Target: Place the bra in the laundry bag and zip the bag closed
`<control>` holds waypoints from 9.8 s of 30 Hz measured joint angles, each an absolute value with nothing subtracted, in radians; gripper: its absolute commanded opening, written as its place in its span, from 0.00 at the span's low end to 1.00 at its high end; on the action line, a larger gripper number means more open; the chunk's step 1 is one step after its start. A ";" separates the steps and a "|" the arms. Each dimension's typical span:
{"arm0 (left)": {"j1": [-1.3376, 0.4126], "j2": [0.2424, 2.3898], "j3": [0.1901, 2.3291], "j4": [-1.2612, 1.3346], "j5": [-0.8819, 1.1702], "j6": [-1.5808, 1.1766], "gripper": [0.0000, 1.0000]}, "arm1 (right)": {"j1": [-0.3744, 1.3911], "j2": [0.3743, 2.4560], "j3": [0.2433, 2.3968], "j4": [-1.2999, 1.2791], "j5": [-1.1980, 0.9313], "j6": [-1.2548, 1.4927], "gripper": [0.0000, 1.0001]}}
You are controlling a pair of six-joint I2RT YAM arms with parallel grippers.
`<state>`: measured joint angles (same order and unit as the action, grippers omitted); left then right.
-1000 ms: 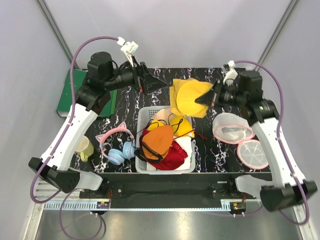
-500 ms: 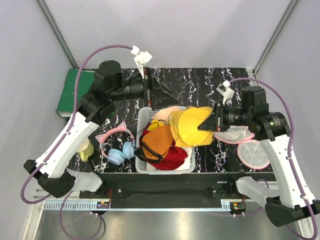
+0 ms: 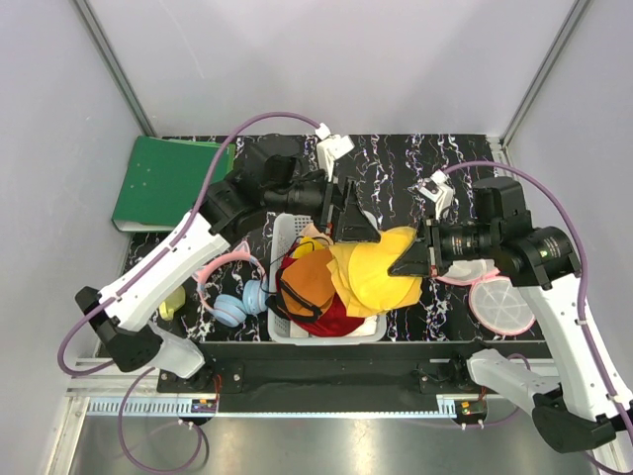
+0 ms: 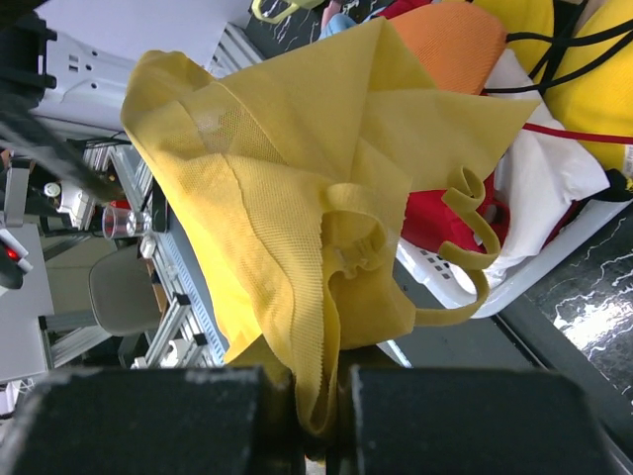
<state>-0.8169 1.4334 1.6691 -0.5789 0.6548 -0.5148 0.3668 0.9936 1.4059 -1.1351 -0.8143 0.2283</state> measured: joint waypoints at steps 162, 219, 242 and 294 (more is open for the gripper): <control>-0.473 1.202 1.317 -0.342 0.497 -0.453 0.75 | -0.264 1.139 1.163 -1.234 0.250 0.653 0.00; -0.530 2.263 2.052 -0.313 0.297 -0.650 0.52 | 0.041 2.054 1.718 -0.677 -0.192 0.540 0.00; -0.376 2.245 1.937 -0.424 0.228 -0.572 0.52 | 0.272 2.437 2.287 -0.714 -0.340 0.556 0.00; -0.341 2.267 2.050 -0.356 0.286 -0.581 0.00 | 0.154 2.385 2.357 -0.694 -0.930 0.637 0.00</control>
<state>-0.3412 2.2669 2.0502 -0.3561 0.2855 -0.5808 0.1535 2.3852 2.3569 -0.6937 -0.9298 0.6373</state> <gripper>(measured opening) 0.013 0.056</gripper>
